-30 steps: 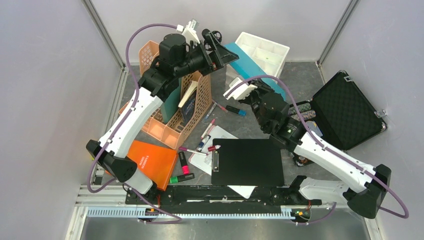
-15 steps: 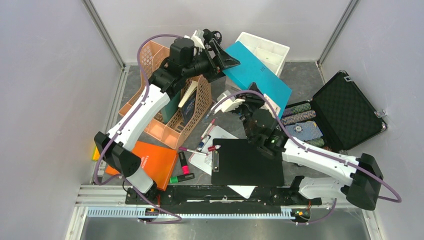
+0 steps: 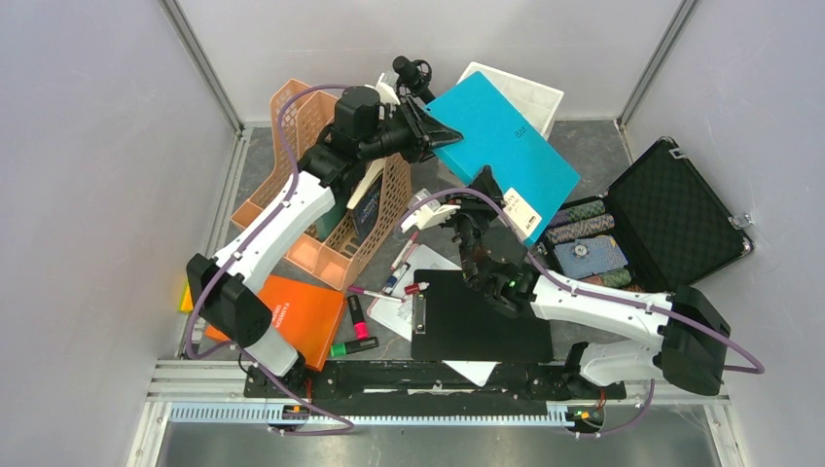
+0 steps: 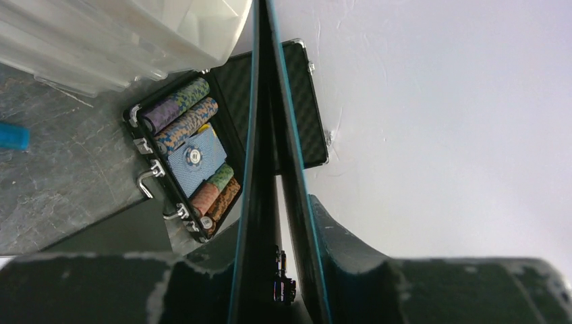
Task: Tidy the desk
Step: Place the folder in the storage box.
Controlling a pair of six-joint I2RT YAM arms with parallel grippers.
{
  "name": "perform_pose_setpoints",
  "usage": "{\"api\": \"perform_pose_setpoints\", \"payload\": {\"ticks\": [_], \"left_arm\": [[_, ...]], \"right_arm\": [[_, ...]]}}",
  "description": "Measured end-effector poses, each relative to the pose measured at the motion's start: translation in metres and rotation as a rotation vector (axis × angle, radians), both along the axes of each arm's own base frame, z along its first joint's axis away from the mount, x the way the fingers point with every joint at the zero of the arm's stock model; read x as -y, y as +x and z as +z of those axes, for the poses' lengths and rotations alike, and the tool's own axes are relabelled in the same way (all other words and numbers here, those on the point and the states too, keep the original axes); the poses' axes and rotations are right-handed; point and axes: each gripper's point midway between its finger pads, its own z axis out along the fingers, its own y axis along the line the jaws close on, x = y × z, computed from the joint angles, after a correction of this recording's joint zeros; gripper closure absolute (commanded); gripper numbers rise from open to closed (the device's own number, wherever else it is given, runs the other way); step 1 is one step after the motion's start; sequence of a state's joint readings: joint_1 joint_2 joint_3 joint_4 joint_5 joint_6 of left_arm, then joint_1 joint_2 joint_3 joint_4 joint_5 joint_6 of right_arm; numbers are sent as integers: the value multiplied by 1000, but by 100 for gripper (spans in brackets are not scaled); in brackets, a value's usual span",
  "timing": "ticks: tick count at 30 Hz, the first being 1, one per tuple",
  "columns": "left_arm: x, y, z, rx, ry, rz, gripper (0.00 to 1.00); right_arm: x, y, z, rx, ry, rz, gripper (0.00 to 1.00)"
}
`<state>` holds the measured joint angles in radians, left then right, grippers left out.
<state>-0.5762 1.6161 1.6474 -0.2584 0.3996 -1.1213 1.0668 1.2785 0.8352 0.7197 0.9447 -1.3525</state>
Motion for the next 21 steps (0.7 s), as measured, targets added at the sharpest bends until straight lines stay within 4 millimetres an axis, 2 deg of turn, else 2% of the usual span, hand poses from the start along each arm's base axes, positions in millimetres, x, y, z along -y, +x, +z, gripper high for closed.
{"api": "perform_pose_setpoints", "payload": {"ticks": [3, 6, 8, 12, 15, 18, 21], "left_arm": [[-4, 1, 3, 11, -11, 4, 98], [-11, 4, 0, 8, -15, 1, 98], [-21, 11, -5, -1, -18, 5, 98], [-44, 27, -6, -4, -30, 35, 98], [-56, 36, 5, 36, -53, 49, 98], [-61, 36, 15, 79, -68, 39, 98], [-62, 32, 24, 127, -65, 10, 98]], "right_arm": [[0, -1, 2, 7, -1, 3, 57], [-2, -1, 0, -3, -2, 16, 34], [-2, -2, -1, -14, 13, 32, 23], [0, -2, -10, -66, 51, 68, 13], [-2, 2, -19, -131, 84, 112, 5], [-7, 9, -23, -220, 159, 196, 4], [-7, 11, -14, -298, 264, 312, 3]]}}
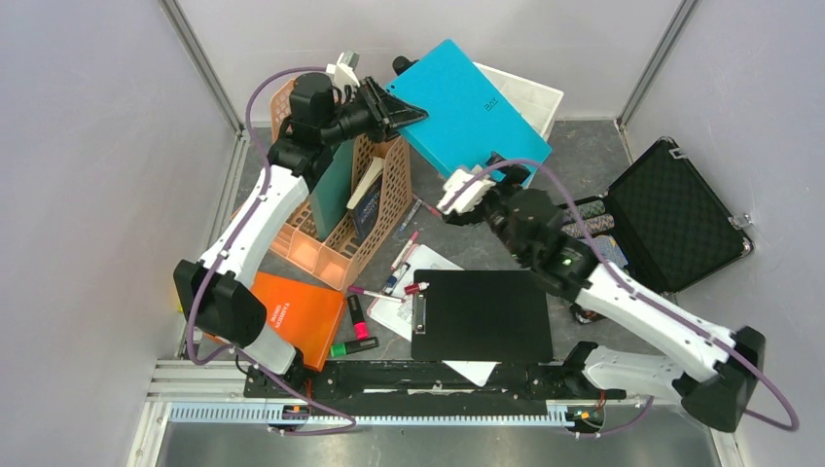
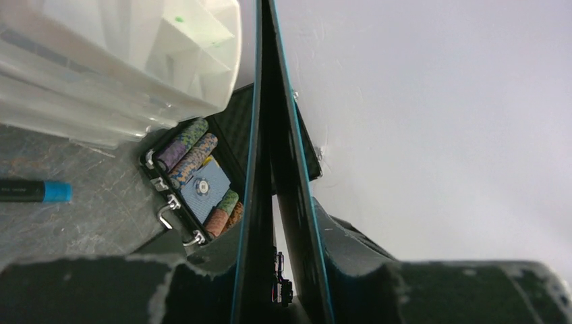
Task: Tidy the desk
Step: Place the folder in the storage box.
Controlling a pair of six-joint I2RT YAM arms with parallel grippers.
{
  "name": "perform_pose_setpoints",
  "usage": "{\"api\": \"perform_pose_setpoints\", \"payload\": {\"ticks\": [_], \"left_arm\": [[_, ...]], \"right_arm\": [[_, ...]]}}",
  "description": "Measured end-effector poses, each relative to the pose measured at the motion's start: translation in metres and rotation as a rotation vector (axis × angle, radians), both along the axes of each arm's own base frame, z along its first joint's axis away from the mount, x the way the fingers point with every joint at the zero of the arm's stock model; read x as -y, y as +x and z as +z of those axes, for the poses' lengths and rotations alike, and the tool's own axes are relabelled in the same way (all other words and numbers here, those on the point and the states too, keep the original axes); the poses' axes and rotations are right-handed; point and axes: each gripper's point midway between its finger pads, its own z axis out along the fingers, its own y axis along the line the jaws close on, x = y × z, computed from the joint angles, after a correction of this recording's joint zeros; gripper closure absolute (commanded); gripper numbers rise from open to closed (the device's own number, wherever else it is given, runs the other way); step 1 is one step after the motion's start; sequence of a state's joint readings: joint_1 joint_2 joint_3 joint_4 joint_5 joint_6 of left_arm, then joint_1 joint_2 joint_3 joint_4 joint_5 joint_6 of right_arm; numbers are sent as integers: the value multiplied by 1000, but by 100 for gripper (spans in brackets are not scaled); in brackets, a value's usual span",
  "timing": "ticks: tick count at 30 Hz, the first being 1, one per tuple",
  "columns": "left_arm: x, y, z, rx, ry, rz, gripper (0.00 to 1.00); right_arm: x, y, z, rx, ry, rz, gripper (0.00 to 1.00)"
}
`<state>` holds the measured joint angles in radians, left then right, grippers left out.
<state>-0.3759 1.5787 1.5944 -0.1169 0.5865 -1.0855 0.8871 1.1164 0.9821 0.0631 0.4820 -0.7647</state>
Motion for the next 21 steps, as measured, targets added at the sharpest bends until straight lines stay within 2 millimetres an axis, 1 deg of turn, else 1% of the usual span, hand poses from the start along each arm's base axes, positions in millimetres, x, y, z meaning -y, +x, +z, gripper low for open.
{"api": "perform_pose_setpoints", "payload": {"ticks": [2, 4, 5, 6, 7, 9, 14, 17, 21], "left_arm": [[-1, -3, 10, 35, 3, -22, 98], [-2, -8, 28, 86, -1, -42, 98], [-4, -11, 40, 126, -2, -52, 98], [-6, -16, 59, 197, 1, -63, 98], [-8, -18, 67, 229, 4, -64, 98], [-17, -26, 87, 310, 17, -58, 98], [-55, -44, 128, 499, 71, 5, 98], [-72, -47, 144, 577, 103, 52, 98], [-91, -47, 154, 655, 178, 102, 98]], "right_arm": [[2, -6, 8, -40, 79, 81, 3], [4, -15, 16, -74, 152, 164, 3], [6, -21, 20, -89, 181, 203, 3], [8, -26, 23, -97, 201, 227, 2], [11, -33, 27, -102, 215, 262, 2], [15, -44, 31, -110, 229, 312, 2], [22, -74, 37, -112, 206, 427, 2], [25, -86, 38, -109, 191, 470, 2], [30, -95, 30, -110, 170, 485, 2]]}}
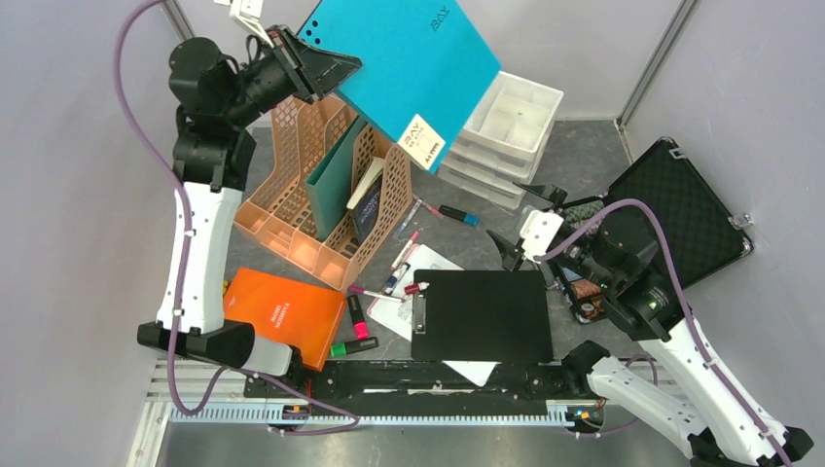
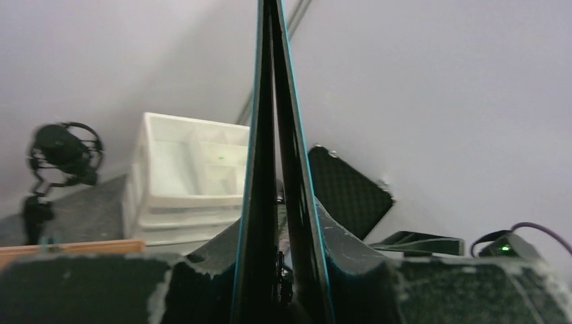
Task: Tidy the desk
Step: Place the folder in the storage box.
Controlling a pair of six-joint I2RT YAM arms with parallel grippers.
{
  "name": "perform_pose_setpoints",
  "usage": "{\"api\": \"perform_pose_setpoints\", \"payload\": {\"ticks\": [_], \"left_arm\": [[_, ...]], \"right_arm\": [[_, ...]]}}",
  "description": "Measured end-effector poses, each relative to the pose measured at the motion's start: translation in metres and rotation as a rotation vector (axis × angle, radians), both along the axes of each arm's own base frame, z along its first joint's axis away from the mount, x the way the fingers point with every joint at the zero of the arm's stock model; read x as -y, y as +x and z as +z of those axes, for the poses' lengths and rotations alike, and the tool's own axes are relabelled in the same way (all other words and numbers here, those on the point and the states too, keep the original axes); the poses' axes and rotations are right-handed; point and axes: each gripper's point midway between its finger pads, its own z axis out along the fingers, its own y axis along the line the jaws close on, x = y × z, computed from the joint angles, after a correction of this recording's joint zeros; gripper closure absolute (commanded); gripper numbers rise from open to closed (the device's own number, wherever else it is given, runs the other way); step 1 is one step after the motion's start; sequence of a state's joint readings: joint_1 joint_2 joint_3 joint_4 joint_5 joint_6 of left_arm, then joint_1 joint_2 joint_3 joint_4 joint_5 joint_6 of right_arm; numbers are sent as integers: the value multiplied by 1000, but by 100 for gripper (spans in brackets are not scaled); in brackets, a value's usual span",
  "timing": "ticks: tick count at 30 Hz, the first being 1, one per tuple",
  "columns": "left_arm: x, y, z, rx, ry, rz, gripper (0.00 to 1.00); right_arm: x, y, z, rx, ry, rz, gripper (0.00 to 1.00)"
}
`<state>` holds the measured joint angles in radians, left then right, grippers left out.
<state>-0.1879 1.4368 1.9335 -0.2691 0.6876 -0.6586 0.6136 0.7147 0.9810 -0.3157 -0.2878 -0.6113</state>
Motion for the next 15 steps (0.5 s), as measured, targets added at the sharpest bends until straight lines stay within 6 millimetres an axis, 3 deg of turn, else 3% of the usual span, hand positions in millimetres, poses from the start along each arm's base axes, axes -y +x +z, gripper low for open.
{"api": "perform_pose_setpoints", "payload": {"ticks": [6, 15], "left_arm": [[-36, -6, 15, 136, 167, 166, 98], [-90, -31, 39, 301, 357, 410, 98]], "right_arm": [[9, 0, -24, -26, -28, -28, 2], [15, 8, -55, -86, -61, -60, 2]]}}
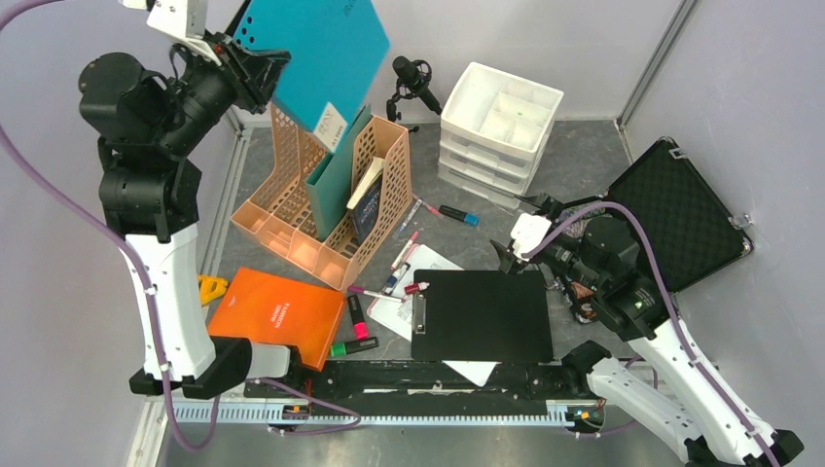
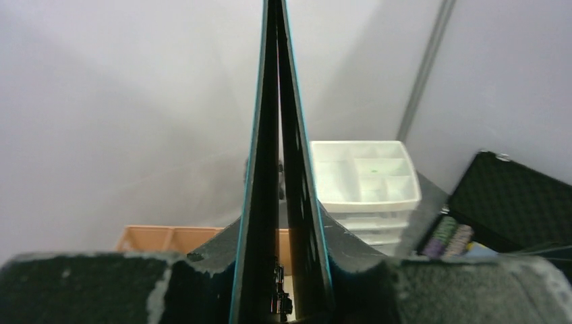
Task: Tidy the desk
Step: Place the folder in the storage box.
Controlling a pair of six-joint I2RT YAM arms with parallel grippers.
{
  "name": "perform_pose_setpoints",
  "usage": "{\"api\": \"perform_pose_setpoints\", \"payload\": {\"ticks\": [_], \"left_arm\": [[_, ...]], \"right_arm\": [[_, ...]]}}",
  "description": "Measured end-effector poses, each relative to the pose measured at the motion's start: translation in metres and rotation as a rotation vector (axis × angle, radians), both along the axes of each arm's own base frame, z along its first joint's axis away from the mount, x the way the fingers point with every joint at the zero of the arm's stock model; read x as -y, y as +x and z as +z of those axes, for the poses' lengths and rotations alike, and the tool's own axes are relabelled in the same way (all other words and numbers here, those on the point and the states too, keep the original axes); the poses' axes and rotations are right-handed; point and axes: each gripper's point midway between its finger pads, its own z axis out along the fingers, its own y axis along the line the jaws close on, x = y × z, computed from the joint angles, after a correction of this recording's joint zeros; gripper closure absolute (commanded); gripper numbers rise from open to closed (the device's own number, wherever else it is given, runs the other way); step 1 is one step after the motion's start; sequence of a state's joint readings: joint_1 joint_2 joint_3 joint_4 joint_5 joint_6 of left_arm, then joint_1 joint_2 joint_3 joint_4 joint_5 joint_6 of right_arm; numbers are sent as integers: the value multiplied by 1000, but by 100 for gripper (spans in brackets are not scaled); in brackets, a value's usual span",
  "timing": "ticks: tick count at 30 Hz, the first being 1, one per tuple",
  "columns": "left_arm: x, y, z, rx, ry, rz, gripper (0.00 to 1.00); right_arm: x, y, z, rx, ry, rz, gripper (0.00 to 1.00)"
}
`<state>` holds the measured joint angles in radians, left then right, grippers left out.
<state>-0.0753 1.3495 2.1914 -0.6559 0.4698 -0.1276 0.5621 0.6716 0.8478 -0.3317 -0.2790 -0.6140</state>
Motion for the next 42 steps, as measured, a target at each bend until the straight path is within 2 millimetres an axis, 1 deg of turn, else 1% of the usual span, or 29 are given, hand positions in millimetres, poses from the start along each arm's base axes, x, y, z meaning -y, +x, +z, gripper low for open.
{"api": "perform_pose_setpoints", "payload": {"ticks": [4, 8, 10, 12, 14, 16, 20, 23, 26, 29, 36, 42], "left_arm": [[-22, 1, 9, 60, 74, 91, 98], [-50, 14, 8, 74, 147, 188, 98], [-63, 23, 3, 63, 177, 225, 98], [-75, 30, -8, 32, 206, 252, 98], [-82, 36, -22, -3, 229, 255, 98], [-85, 39, -37, -35, 251, 244, 98], [-79, 37, -68, -96, 281, 185, 98], [-72, 28, -91, -137, 294, 138, 98], [-67, 17, -104, -157, 301, 109, 98], [-64, 6, -105, -146, 308, 101, 98], [-56, -17, -90, -84, 313, 82, 98], [-46, -29, -85, -59, 312, 32, 98]], "right_arm": [[2, 4, -8, -20, -8, -16, 2], [3, 6, -15, -33, -16, -31, 2], [4, 7, -19, -41, -23, -38, 2], [4, 9, -24, -51, -31, -45, 2], [5, 10, -30, -63, -40, -53, 2], [6, 12, -36, -75, -49, -60, 2], [8, 16, -46, -98, -65, -76, 2], [9, 18, -51, -110, -72, -81, 2], [10, 20, -52, -118, -73, -89, 2], [11, 22, -55, -127, -75, -95, 2], [12, 24, -58, -138, -79, -102, 2], [13, 25, -58, -138, -78, -107, 2]]}}
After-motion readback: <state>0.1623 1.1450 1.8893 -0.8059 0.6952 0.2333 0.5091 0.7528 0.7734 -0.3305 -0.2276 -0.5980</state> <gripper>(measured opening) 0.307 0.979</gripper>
